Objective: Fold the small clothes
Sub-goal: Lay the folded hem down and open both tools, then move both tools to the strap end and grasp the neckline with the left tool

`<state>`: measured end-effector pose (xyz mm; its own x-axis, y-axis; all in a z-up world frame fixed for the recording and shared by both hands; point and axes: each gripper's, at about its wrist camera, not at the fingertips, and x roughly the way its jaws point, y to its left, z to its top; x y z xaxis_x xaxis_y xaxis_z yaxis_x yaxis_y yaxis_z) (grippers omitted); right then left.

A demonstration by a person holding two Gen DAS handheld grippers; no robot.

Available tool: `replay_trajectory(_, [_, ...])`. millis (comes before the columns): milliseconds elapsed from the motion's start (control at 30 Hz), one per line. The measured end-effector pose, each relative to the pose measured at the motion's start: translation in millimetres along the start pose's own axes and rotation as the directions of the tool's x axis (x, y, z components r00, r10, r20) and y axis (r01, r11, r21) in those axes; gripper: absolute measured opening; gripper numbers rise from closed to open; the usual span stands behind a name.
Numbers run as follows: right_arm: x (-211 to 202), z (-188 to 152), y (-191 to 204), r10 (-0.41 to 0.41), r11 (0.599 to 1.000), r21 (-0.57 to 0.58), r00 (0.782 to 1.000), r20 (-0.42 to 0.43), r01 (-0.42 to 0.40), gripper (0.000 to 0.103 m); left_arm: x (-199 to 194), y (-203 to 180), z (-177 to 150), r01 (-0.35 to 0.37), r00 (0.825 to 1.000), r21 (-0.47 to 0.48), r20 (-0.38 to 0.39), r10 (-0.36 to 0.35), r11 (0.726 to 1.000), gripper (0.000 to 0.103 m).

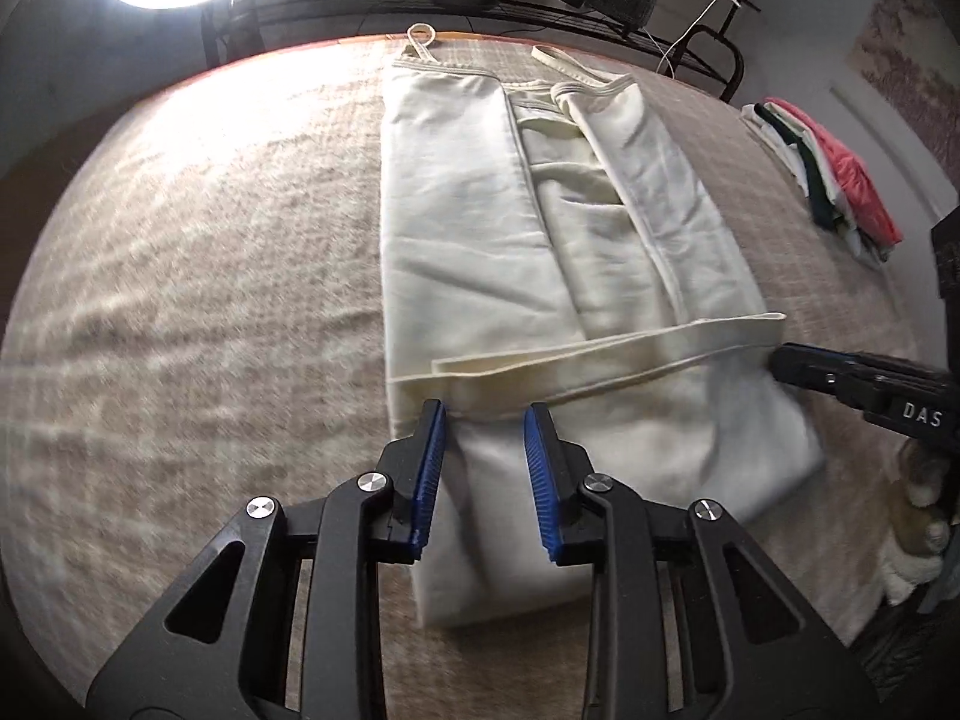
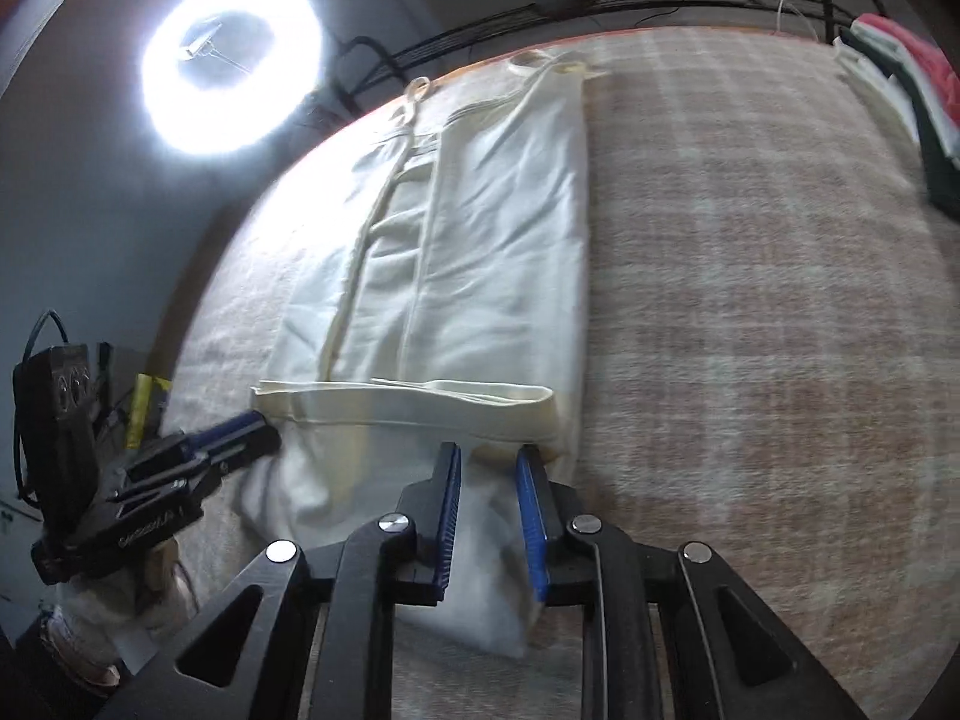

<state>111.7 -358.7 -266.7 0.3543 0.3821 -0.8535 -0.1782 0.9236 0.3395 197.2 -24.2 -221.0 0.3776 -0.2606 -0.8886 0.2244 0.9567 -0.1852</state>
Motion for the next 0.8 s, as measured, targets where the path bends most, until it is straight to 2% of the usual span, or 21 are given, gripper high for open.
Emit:
replay_trajectory(100, [-3, -1, -1, -0.069, 0.997, -0.029, 0.998, -0.002, 0.069, 0.025, 0, 2, 5, -0.025, 1.000, 0.010, 0.011, 0.025, 1.000, 0.027])
replay_trajectory(300, [-17, 4, -6, -0.053, 0.997, -0.054, 0.998, 0.021, 0.054, 0.029, -9, 11, 28, -0.011, 0.998, -0.021, 0.056, 0.013, 1.000, 0.027])
replay_trajectory(433, [-29, 11, 1, -0.033, 0.993, -0.107, 0.996, 0.081, 0.042, 0.043, -10, 20, 45, 0.017, 0.997, -0.058, 0.071, -0.013, 0.998, 0.027])
replay_trajectory(600, [-33, 31, 3, -0.033, 0.990, -0.135, 0.991, 0.129, 0.051, 0.043, -5, 32, 73, 0.035, 0.996, -0.065, 0.088, -0.030, 0.997, 0.027])
replay_trajectory(667, [-30, 42, 2, -0.028, 0.990, -0.136, 0.992, 0.121, 0.045, 0.051, 0, 41, 84, 0.056, 0.995, -0.094, 0.093, -0.047, 0.994, 0.027])
replay_trajectory(700, [-27, 50, -1, -0.021, 0.991, -0.131, 0.993, 0.115, 0.036, 0.059, 3, 47, 91, 0.073, 0.994, -0.122, 0.095, -0.061, 0.990, 0.027])
replay_trajectory(800, [-20, 71, -10, -0.015, 0.995, -0.098, 0.992, 0.121, 0.027, 0.061, 16, 67, 110, 0.119, 0.990, -0.198, 0.095, -0.102, 0.973, 0.028])
